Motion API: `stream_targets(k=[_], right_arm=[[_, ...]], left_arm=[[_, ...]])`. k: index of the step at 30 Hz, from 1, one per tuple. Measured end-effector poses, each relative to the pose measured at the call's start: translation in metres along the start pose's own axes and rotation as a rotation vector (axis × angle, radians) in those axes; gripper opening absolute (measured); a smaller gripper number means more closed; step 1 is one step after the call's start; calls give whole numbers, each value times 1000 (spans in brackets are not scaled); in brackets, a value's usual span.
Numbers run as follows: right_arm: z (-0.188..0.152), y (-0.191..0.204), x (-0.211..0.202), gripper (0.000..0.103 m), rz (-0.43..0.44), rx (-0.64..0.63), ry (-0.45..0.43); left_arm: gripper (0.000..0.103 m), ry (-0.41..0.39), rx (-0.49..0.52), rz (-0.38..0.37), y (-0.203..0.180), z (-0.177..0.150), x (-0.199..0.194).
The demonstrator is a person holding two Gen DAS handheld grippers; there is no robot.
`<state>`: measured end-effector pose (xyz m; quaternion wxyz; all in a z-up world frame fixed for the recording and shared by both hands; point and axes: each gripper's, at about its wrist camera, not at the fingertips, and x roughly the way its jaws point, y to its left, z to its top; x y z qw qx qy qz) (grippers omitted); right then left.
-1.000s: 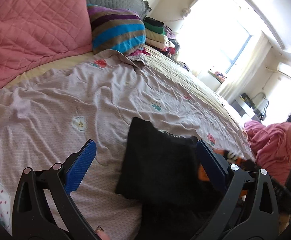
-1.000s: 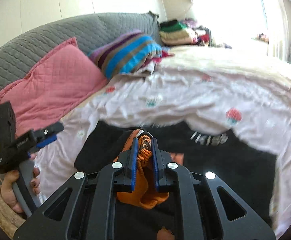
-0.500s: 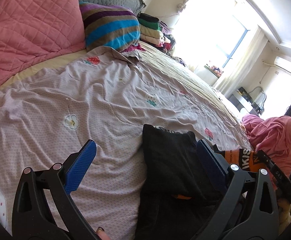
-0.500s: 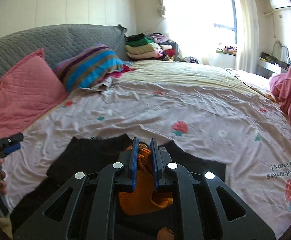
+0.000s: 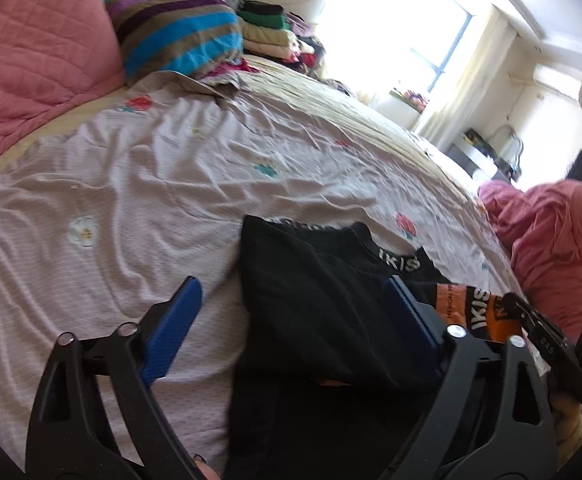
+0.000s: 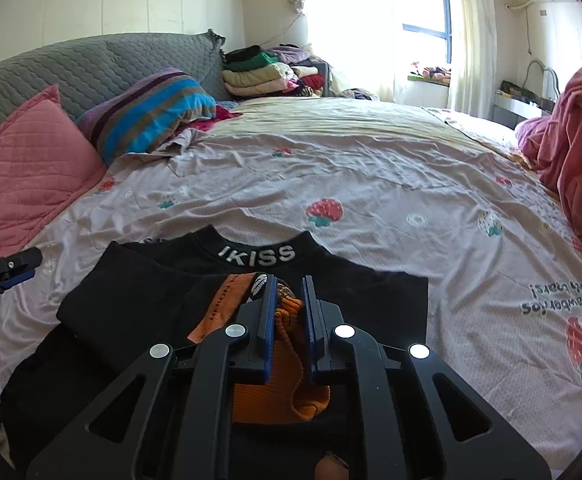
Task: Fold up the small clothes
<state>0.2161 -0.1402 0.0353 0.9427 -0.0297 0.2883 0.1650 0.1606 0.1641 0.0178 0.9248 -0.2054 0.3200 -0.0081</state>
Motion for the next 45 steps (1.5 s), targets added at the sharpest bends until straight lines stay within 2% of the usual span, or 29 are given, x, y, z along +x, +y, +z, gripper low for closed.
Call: stream_targets(k=[3, 14, 20, 22, 24, 28, 36, 39, 42, 45], right_arm=[[-1, -1, 2, 11, -5, 5, 7], [-4, -4, 7, 12, -11, 22, 29], [-4, -3, 6, 18, -63, 6, 25], [-4, -2, 6, 19, -55, -3, 32], [-5, 2, 7, 21, -38, -19, 42], [-11, 18, 13, 29, 27, -72, 97], [-27, 47, 30, 29, 181, -94, 245], [-34, 52, 34, 29, 179, -108, 280], [-44, 49, 45, 29, 115, -120, 346], [-52, 44, 49, 29, 121, -119, 373]], left_arm=[[69, 31, 34, -9, -10, -1, 10], [66, 99, 105, -15, -30, -13, 31], [57, 148, 143, -18, -39, -19, 42], [51, 171, 156, -25, -41, -21, 46], [50, 202, 169, -24, -42, -24, 50], [50, 303, 141, -19, -33, -36, 66], [50, 307, 134, -30, -29, -39, 63], [50, 307, 131, -32, -29, -40, 62], [50, 307, 133, -32, -29, -40, 63], [50, 310, 134, -35, -29, -40, 63]])
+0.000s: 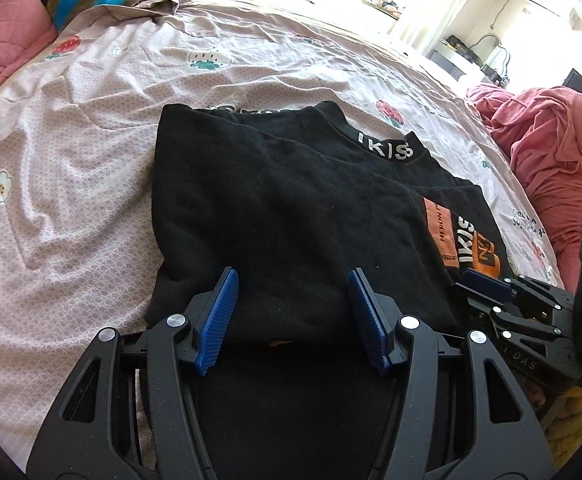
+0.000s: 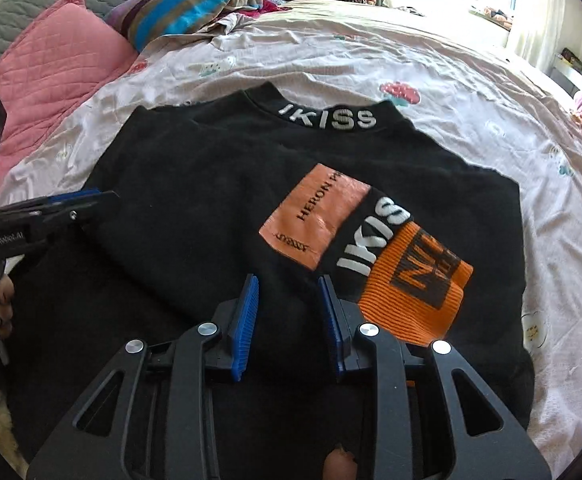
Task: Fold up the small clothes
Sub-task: 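Open the right tool and withdraw it from the folded shirt, then move both open tools back along the black shirt toward its hem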
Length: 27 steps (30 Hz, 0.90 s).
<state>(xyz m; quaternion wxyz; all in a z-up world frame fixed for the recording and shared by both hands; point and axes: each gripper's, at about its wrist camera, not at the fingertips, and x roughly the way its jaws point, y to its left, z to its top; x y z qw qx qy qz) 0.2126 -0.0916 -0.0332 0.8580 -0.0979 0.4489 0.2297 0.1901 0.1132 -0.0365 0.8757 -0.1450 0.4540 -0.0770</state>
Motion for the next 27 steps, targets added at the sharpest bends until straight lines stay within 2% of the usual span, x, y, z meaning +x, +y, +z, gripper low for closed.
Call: stream_targets(k=[6, 8, 12, 14, 16, 18, 19, 20, 25, 27], right_arm=[[1, 0, -4, 32, 14, 25, -15], [0, -1, -10, 38, 35, 35, -31], [1, 0, -18, 43, 40, 33, -58], [2, -2, -20, 51, 42, 38, -67], [2, -4, -21, 51, 51, 50, -69], [2, -5, -22, 56, 49, 59, -77], [2, -6, -23, 67, 43, 67, -84], [2, -8, -24, 70, 43, 75, -88], [2, -17, -27, 72, 54, 118, -102], [1, -19, -29, 83, 53, 126, -105]], left_arm=[[50, -6, -2, 1, 0, -1, -1], [50, -10, 0, -1, 0, -1, -2], [50, -15, 5, 1, -1, -2, -4], [50, -18, 9, 3, -2, -3, -5], [50, -22, 8, 3, -2, -3, -7], [50, -27, 6, 1, -2, -4, -9], [52, -29, 4, -1, -2, -5, -10], [52, -33, 1, -6, -2, -5, -11], [65, -58, 1, -12, -5, -8, -20], [70, -69, 1, -7, -6, -9, -24]])
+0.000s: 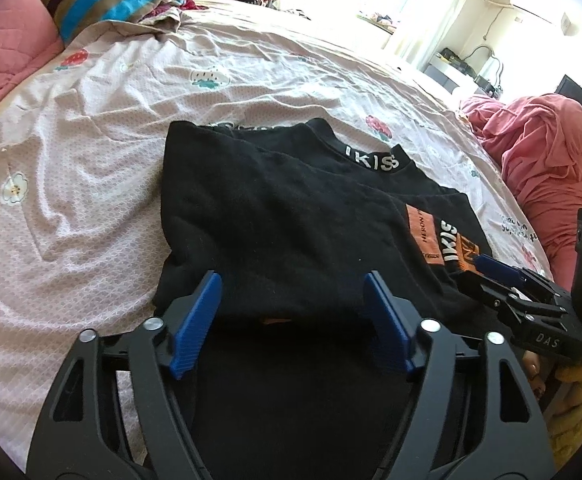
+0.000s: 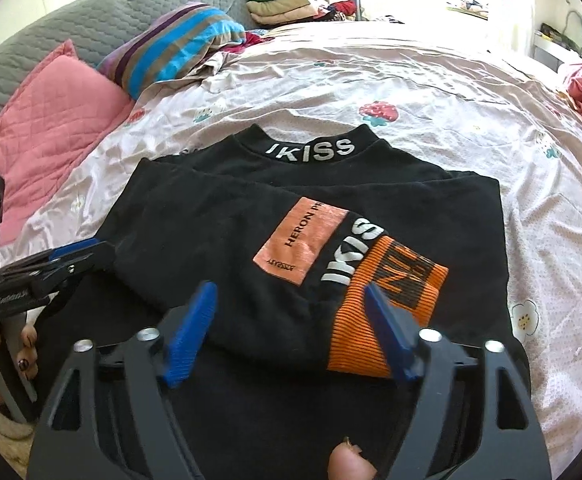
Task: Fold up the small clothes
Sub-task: 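Move both open tools back along the black shirt toward its hem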
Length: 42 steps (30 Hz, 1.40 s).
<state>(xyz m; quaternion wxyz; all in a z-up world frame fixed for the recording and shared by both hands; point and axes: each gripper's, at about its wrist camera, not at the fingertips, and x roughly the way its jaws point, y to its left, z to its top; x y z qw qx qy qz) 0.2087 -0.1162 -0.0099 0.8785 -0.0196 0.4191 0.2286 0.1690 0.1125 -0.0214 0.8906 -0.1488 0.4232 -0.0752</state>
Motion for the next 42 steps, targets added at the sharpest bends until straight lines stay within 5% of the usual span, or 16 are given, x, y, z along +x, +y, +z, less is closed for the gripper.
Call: stream_targets(k=[10, 42], right_arm=[[0, -13, -9, 95, -18, 46, -30], [-23, -48, -85, 98, -68, 76, -125]], left_arm=[[94, -43, -14, 74, 3, 0, -10], [94, -127, -12, 145, -19, -28, -60]])
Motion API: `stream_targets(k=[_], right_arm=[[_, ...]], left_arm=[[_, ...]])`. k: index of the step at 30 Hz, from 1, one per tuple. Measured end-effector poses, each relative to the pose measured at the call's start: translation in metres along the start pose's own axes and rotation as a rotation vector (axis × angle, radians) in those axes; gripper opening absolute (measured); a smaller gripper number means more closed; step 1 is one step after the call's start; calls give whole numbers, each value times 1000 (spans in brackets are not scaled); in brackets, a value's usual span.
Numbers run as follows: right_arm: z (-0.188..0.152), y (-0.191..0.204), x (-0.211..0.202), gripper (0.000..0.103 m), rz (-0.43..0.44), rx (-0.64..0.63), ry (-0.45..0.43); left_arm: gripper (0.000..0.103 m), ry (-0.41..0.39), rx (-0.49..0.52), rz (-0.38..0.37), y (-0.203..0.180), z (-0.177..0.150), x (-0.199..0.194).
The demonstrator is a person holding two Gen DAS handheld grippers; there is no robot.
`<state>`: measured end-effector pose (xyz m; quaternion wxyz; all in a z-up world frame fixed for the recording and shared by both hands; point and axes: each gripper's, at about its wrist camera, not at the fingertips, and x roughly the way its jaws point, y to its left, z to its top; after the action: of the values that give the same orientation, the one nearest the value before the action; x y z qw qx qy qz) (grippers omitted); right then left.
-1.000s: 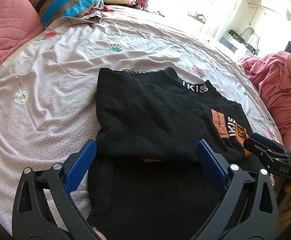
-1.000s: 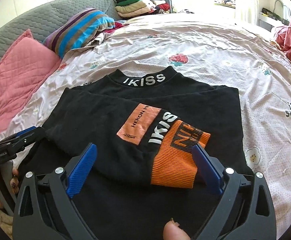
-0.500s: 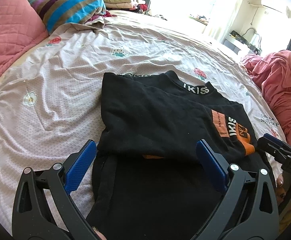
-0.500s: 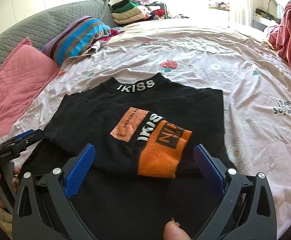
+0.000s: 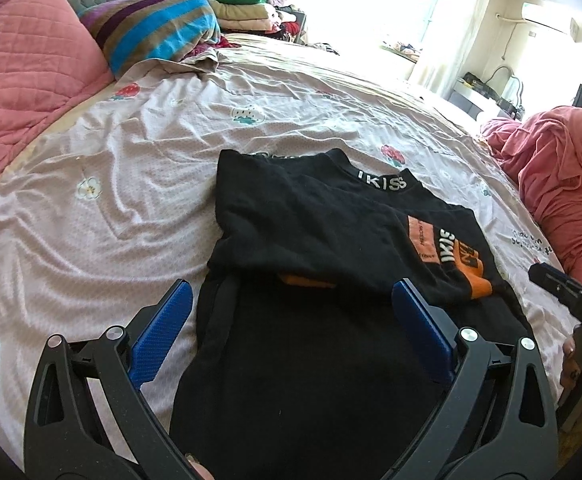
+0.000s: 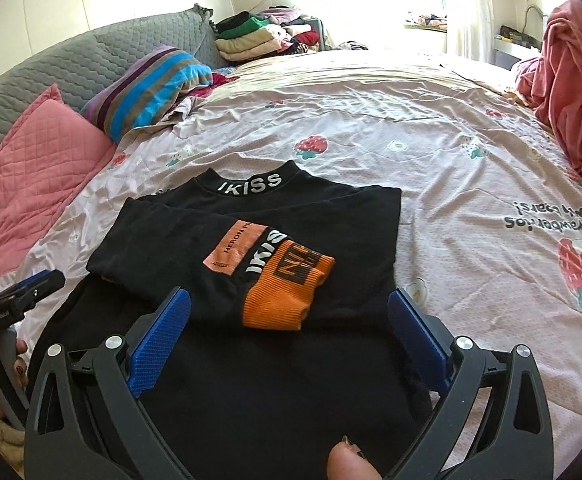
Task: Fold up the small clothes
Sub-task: 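Move both open tools back along the black shirt toward its hem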
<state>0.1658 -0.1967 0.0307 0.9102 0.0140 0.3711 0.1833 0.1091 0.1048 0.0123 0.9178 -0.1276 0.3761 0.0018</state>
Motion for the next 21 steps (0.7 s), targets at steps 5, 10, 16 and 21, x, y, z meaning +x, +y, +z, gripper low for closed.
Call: stream_targets(k=[5, 10, 16, 21], right_arm=[[-3, -2, -8, 98, 10, 5, -4], [-5, 1, -16, 98, 27, -6, -8], [-10, 4, -26, 98, 43, -19, -15], [-16, 5, -33, 98, 55, -28, -11]], left_arm=[[94, -7, -8, 10, -2, -9, -15], [94, -13, -4, 21, -5, -17, -29], [94, -9, -11, 29, -6, -27, -40], [94, 6, -21, 44, -4, -36, -50]])
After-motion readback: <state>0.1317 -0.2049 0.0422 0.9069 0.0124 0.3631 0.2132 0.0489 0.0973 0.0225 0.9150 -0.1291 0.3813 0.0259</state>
